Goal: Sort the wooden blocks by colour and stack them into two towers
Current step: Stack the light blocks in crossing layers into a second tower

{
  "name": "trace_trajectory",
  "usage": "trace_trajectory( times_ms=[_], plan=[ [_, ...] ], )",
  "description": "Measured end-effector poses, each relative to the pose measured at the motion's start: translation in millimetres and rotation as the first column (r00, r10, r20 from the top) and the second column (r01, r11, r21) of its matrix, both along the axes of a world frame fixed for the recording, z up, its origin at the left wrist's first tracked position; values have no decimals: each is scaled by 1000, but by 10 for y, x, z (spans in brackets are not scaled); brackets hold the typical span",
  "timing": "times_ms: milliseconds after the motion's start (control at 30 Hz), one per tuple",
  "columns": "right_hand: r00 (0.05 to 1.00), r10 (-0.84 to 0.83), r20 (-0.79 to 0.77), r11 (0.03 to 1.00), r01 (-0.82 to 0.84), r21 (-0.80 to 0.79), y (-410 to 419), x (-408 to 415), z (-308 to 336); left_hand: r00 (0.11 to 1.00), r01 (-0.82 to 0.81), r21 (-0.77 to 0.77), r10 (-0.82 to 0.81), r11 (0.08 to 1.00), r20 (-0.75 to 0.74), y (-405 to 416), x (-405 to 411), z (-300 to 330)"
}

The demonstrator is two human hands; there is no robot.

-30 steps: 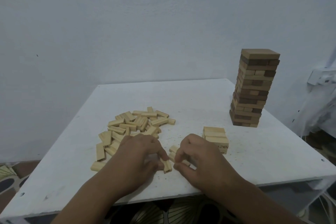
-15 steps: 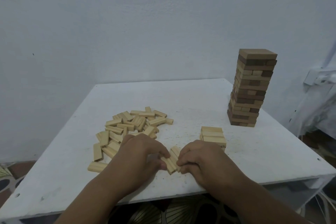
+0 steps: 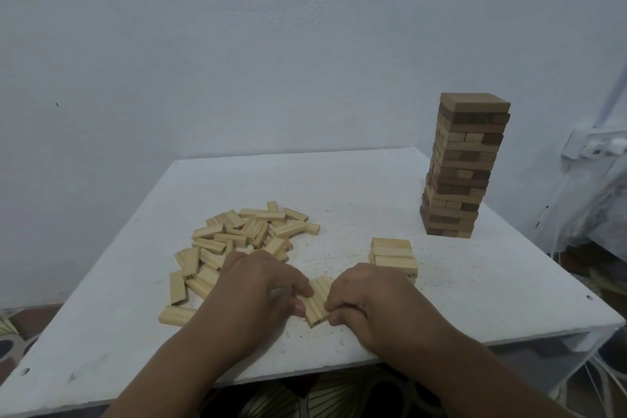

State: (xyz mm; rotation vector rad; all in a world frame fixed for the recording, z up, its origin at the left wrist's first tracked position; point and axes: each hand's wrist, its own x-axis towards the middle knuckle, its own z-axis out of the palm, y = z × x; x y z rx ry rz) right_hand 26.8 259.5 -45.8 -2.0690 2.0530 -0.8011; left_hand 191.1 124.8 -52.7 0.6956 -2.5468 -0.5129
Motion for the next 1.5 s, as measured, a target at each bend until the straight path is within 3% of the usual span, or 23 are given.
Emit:
trace_trajectory(
  times_ms=[200, 433, 600, 767, 1033, 1500],
  plan=[
    [991, -131, 35, 991, 131, -15, 26, 163, 24, 996, -9, -16, 10, 1000, 87, 45, 36, 69],
    [977, -197, 87, 969, 207, -132, 28, 364, -59, 1000, 8, -23, -8, 1000, 23, 29, 37, 28],
    [966, -229, 122, 936, 253, -246, 68, 357, -21, 989, 10, -8, -12, 1000, -151, 4, -14, 4],
    [920, -339, 196, 842, 390, -373, 173, 177, 175, 935, -11, -9, 7, 1000, -356, 193, -261, 107],
    [777, -579, 245, 752, 626, -208, 277, -188, 249, 958, 7, 48, 7, 999, -287, 313, -604, 16],
    [782, -605, 151, 770, 623, -138, 224, -244, 272, 977, 15, 60, -2, 998, -213, 354, -753, -59]
  ],
)
